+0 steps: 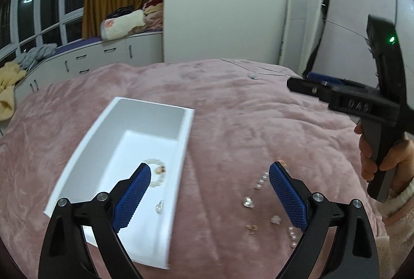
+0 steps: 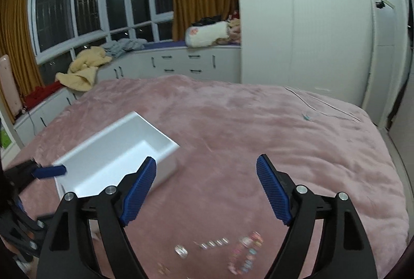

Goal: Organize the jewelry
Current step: 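Open both tools to drop the earring and bracelet into the box, then grasp the gold earring with the left tool while the right tool grasps the colorful bead bracelet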

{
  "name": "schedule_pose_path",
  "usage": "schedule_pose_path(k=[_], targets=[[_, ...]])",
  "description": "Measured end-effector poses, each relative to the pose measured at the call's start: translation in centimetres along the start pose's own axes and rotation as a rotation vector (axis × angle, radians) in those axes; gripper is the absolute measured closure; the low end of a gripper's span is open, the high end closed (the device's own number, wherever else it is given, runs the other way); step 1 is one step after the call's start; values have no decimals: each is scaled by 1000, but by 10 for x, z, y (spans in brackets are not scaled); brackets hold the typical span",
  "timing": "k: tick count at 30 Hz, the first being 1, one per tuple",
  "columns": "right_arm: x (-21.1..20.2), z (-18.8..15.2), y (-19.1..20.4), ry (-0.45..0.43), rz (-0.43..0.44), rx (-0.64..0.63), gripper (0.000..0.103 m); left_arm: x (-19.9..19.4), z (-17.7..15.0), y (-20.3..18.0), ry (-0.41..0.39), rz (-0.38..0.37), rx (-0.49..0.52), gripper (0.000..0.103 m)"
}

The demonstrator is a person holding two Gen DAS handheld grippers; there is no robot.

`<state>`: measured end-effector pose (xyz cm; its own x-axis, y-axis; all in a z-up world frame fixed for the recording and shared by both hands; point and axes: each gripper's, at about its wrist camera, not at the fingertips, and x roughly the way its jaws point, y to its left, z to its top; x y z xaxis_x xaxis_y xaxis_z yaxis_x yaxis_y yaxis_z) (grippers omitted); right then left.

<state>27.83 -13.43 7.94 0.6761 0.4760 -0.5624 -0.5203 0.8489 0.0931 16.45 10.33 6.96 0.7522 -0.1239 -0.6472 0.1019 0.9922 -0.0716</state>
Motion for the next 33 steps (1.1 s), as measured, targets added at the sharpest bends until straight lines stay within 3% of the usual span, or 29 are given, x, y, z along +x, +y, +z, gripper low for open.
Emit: schedule_pose_path(k=[8, 18, 30, 32, 33], targets=[[2, -69, -29, 74, -111, 20, 24, 28, -29, -40, 54, -40, 55, 9], [31, -145, -53, 195, -138, 79, 25, 82, -77, -56, 190, -61, 109, 9], [58, -176, -56, 263, -147, 88, 30, 123, -117, -59, 256, -46, 134, 9], [64, -180, -52, 282, -139, 79, 30, 127, -122, -60, 270, -69, 136, 12], [67, -183, -50, 293, -132, 77, 31, 130, -124, -60, 280, -75, 138, 18]])
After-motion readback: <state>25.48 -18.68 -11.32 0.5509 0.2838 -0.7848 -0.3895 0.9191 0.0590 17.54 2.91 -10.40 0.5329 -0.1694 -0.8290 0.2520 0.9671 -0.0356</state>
